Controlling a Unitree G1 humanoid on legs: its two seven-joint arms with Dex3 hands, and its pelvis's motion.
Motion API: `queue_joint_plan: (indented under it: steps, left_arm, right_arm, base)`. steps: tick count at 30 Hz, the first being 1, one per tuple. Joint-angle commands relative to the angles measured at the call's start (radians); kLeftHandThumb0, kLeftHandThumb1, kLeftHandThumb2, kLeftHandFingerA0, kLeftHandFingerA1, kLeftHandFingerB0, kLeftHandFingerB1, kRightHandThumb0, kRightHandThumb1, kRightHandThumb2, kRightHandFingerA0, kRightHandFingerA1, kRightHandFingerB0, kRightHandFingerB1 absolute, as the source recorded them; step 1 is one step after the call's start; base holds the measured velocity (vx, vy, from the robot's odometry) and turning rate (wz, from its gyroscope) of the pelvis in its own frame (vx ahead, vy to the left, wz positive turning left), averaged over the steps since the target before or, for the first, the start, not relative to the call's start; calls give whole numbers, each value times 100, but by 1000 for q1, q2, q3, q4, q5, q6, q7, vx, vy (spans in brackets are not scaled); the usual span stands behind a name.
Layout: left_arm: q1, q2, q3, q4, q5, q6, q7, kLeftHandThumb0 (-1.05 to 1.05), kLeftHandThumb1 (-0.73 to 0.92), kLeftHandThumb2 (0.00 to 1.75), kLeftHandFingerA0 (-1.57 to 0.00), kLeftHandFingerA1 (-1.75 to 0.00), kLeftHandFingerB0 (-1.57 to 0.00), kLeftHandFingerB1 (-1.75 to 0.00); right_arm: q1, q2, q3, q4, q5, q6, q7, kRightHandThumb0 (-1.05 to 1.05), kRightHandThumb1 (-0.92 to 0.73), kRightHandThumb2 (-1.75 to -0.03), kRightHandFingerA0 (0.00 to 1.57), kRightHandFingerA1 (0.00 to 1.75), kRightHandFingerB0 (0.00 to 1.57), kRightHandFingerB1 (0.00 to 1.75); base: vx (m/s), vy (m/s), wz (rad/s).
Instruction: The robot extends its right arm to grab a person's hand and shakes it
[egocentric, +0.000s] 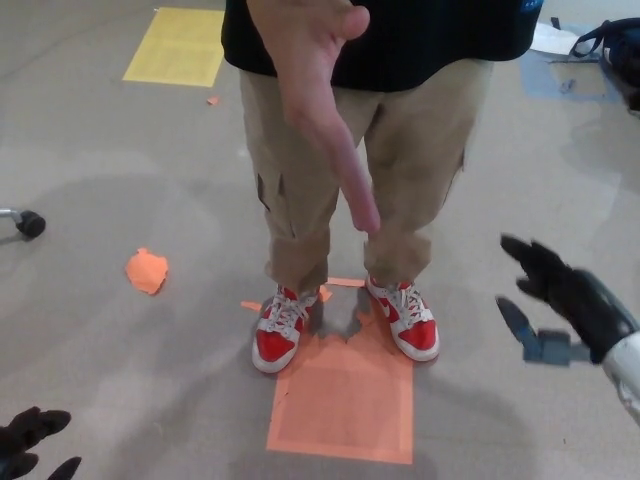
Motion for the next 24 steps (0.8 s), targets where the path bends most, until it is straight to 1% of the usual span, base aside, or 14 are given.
queue_joint_plan:
  steps: [1, 2, 4, 7, 9, 10, 12, 19, 20, 21, 22, 23, 24]
  left_arm:
    - [-12, 44, -26, -9, 49, -34, -6, -34, 60, 112, -1, -47, 0, -47]
    - [-12, 47, -29, -11, 53, -34, -7, -34, 60, 112, -1, -47, 0, -47]
    - [-6, 52, -37, -29, 62, -15, -11, -35, 59, 112, -1, -47, 0, -47]
    - [5, 46, -16, -38, 33, -35, -22, -34, 63, 113, 0, -48, 0, -48]
    - [6, 46, -16, -39, 32, -36, -23, -34, 63, 113, 0, -48, 0, -48]
    - [0, 47, -22, -36, 44, -22, -10, -35, 59, 111, 0, -47, 0, -47]
    - [-5, 47, -23, -38, 47, 6, -11, -34, 59, 111, -1, -47, 0, -47]
    - [-11, 50, -22, -30, 43, -2, -21, -35, 57, 110, -1, -47, 0, -47]
    - [-11, 50, -19, -33, 38, 0, -28, -35, 57, 110, 0, -47, 0, -48]
    - [-8, 52, -18, -36, 33, 3, -40, -66, 85, 65, -17, -33, -11, -25]
    - [-8, 56, -24, -36, 40, 0, -41, -71, 72, 91, -11, -41, -8, -36]
    - [-7, 60, -31, -37, 50, -5, -38, -71, 72, 91, -11, -41, -8, -36]
    - [-8, 60, -30, -36, 47, -4, -44, -67, 86, 65, -17, -33, -10, -26]
  right_arm:
    - [-59, -78, 58, -781, -70, 443, 238, -87, -80, -115, 0, 24, 0, 12]
    - [-76, -77, 66, -793, -72, 468, 250, -87, -80, -115, 0, 24, 0, 12]
    - [-143, -75, 95, -793, -72, 483, 282, -94, -85, -117, 0, 21, 0, 6]
    - [-211, -59, 136, -788, -95, 509, 305, -94, -85, -118, 0, 21, 0, 7]
    - [-216, -60, 141, -796, -97, 523, 308, -94, -85, -118, 0, 21, 0, 7]
    - [-244, -49, 159, -788, -103, 550, 317, -95, -83, -118, 0, 21, 0, 7]
    - [-269, -41, 184, -776, -98, 568, 325, -96, -84, -119, 0, 17, 0, 7]
    - [-330, -14, 252, -745, -104, 642, 340, -95, -82, -117, 0, 18, 0, 6]
    - [-332, -11, 260, -753, -106, 652, 343, -92, -80, -115, 0, 21, 0, 8]
    - [-334, -7, 271, -763, -101, 650, 347, -90, -79, -114, 1, 23, 0, 10]
    - [-339, -7, 280, -767, -102, 647, 351, -93, -81, -115, 0, 20, 0, 7]
    - [-345, -9, 288, -770, -106, 650, 355, -93, -81, -115, 0, 20, 0, 7]
    - [-354, -12, 300, -773, -111, 654, 362, -94, -82, -116, 0, 19, 0, 7]
  base:
    - [0, 0, 0]
    - [0, 0, 0]
    - [0, 0, 0]
    - [0, 0, 0]
    - [0, 0, 0]
    - [0, 0, 0]
    - [0, 0, 0]
    - [0, 0, 0]
    - [0, 0, 0]
    - [0, 0, 0]
    - [0, 0, 0]
    - [0, 0, 0]
    - [0, 0, 0]
